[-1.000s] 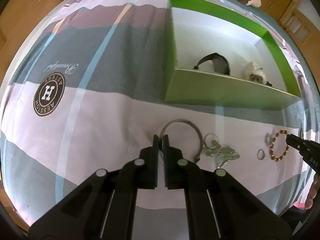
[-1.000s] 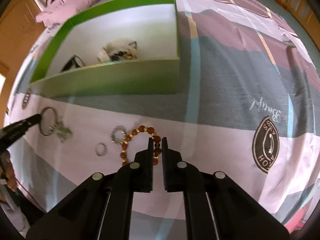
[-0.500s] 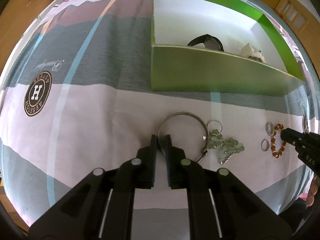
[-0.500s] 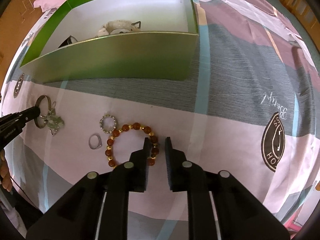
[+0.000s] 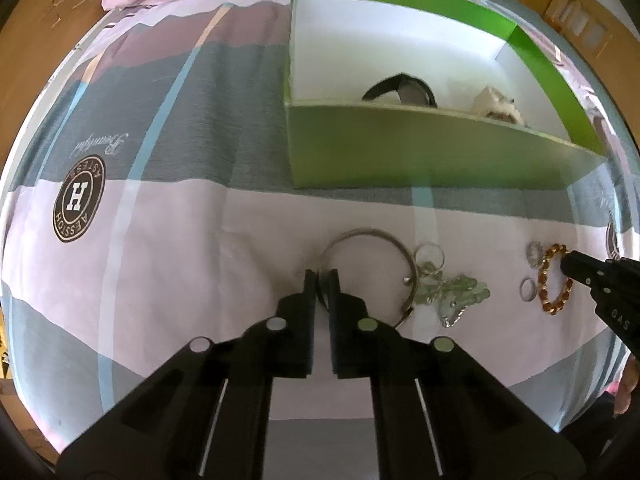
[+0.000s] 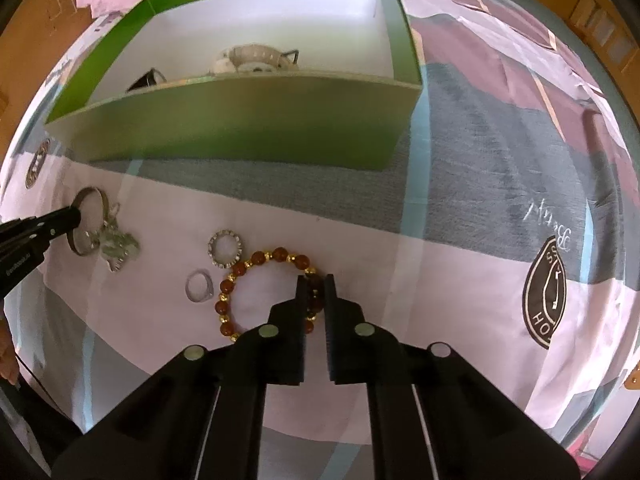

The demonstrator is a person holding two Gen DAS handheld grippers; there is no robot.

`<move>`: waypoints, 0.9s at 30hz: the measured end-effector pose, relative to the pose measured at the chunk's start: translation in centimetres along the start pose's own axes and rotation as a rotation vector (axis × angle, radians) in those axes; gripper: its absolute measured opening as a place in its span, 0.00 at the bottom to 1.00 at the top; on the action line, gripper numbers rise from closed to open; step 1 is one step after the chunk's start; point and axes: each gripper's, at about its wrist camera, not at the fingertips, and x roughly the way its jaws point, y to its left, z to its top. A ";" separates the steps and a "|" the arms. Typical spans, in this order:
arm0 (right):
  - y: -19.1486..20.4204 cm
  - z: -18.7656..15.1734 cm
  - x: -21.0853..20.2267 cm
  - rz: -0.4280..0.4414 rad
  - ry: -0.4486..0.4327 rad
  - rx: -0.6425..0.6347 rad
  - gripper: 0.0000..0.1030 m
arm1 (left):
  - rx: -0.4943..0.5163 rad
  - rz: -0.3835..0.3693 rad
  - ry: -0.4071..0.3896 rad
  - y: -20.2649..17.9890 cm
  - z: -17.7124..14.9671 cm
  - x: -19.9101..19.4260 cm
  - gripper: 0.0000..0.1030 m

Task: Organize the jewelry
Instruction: 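Grasp the red bead bracelet with right tool while left tool grasps the silver bangle, then lift the red bead bracelet with right tool while left tool lifts the silver bangle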

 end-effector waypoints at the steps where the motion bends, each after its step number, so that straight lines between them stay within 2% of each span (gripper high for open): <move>1: -0.1 0.1 -0.4 0.006 -0.009 0.003 0.07 | 0.002 -0.002 -0.011 0.0 0.0 -0.4 0.05; 6: -0.2 0.1 -1.9 0.023 -0.062 0.007 0.07 | -0.003 -0.031 -0.055 0.0 0.2 -2.1 0.05; 14: -0.5 0.4 -3.3 0.032 -0.098 -0.004 0.07 | -0.008 -0.045 -0.079 0.2 0.1 -3.2 0.05; 18: 0.5 0.7 -4.3 0.010 -0.147 -0.039 0.07 | -0.006 -0.053 -0.101 0.1 -0.1 -4.0 0.05; 27: 0.7 0.8 -5.9 0.043 -0.211 -0.049 0.07 | -0.004 -0.067 -0.137 0.1 0.2 -5.4 0.05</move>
